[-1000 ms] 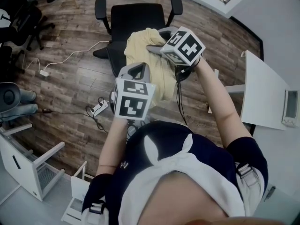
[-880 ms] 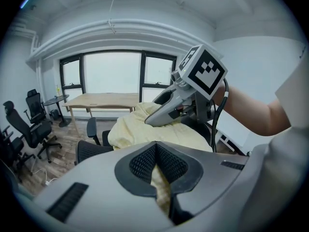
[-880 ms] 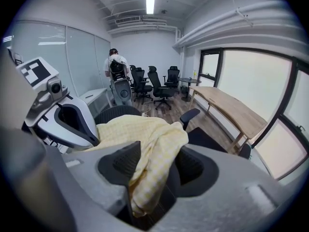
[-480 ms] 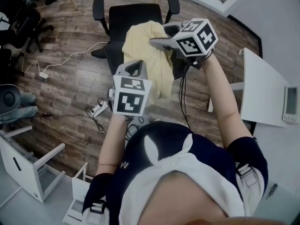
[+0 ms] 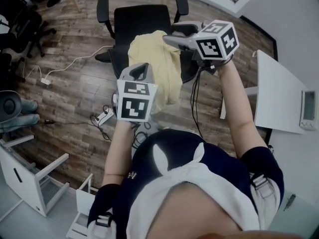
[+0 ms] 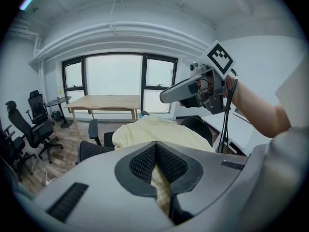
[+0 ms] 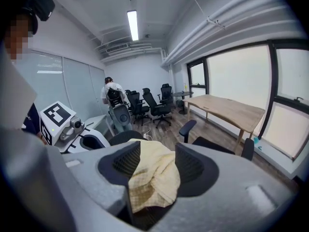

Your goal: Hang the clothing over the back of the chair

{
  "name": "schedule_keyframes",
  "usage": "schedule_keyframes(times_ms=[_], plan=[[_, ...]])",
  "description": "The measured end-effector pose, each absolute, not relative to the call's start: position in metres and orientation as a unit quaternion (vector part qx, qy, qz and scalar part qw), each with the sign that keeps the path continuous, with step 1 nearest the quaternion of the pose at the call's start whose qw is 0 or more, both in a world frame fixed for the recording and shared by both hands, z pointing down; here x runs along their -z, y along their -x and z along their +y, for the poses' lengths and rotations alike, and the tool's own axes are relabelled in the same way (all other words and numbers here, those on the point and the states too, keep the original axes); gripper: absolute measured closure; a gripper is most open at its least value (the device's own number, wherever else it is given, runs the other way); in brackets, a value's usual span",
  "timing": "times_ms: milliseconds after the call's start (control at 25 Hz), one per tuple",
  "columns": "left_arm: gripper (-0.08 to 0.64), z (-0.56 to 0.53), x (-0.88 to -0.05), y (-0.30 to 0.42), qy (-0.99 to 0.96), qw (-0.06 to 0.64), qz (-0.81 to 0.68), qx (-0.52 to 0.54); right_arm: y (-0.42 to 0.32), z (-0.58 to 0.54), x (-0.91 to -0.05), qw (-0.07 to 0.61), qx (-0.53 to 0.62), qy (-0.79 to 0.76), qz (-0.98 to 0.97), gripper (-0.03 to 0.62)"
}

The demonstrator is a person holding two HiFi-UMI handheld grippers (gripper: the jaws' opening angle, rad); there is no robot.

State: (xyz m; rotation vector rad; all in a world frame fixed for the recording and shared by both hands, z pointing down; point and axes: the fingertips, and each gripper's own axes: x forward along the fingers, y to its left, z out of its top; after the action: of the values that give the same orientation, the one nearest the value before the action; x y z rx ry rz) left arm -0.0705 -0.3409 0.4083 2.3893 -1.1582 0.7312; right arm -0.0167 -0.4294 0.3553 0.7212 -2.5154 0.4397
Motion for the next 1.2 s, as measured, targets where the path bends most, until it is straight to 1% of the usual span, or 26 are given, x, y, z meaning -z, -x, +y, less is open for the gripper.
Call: schedule_keyframes(times_ms=[160, 240, 280, 320, 360, 440, 560, 680, 800, 880, 1040, 1200], plan=[[0.555, -0.337, -0.399, 0.073, -0.865, 0.168, -0.415, -0.227, 0.028, -0.415, -0.342, 0.187, -0.137, -0.268, -0.935, 0.379], [0.555, -0.337, -0.394, 0.075, -0.872, 0.154, -0.418, -0.204, 0.034, -0.406, -0.339, 0.172, -0.119, -0.265, -0.941, 0.38], [0.555, -0.338, -0.39, 0.077, -0.874, 0.148, -0.422, -0.19, 0.036, -0.401, -0.338, 0.167, -0.108, -0.265, -0.943, 0.391], [0.555, -0.338, -0.387, 0.078, -0.876, 0.145, -0.425, -0.177, 0.038, -0.397, -0.337, 0.163, -0.096, -0.266, -0.945, 0.452], [0.555, -0.337, -0.383, 0.079, -0.876, 0.142, -0.429, -0.167, 0.04, -0.391, -0.336, 0.159, -0.085, -0.264, -0.947, 0.474], [0.555, -0.332, -0.376, 0.08, -0.877, 0.136, -0.435, -0.152, 0.046, -0.379, -0.336, 0.154, -0.068, -0.256, -0.952, 0.496], [0.555, -0.327, -0.368, 0.081, -0.875, 0.123, -0.447, -0.139, 0.05, -0.363, -0.337, 0.143, -0.051, -0.254, -0.955, 0.554], [0.555, -0.323, -0.359, 0.081, -0.872, 0.104, -0.461, -0.126, 0.048, -0.354, -0.332, 0.111, -0.048, -0.263, -0.957, 0.592], [0.555, -0.314, -0.348, 0.078, -0.876, 0.09, -0.462, -0.106, 0.046, -0.339, -0.322, 0.064, -0.053, -0.25, -0.965, 0.592], [0.555, -0.305, -0.343, 0.073, -0.881, 0.094, -0.455, -0.09, 0.045, -0.326, -0.316, 0.042, -0.049, -0.238, -0.969, 0.592], [0.555, -0.289, -0.338, 0.065, -0.885, 0.113, -0.447, -0.062, 0.043, -0.306, -0.317, 0.033, -0.022, -0.237, -0.971, 0.592], [0.555, -0.271, -0.34, 0.056, -0.89, 0.121, -0.437, -0.053, 0.036, -0.286, -0.321, 0.016, -0.029, -0.238, -0.971, 0.592]])
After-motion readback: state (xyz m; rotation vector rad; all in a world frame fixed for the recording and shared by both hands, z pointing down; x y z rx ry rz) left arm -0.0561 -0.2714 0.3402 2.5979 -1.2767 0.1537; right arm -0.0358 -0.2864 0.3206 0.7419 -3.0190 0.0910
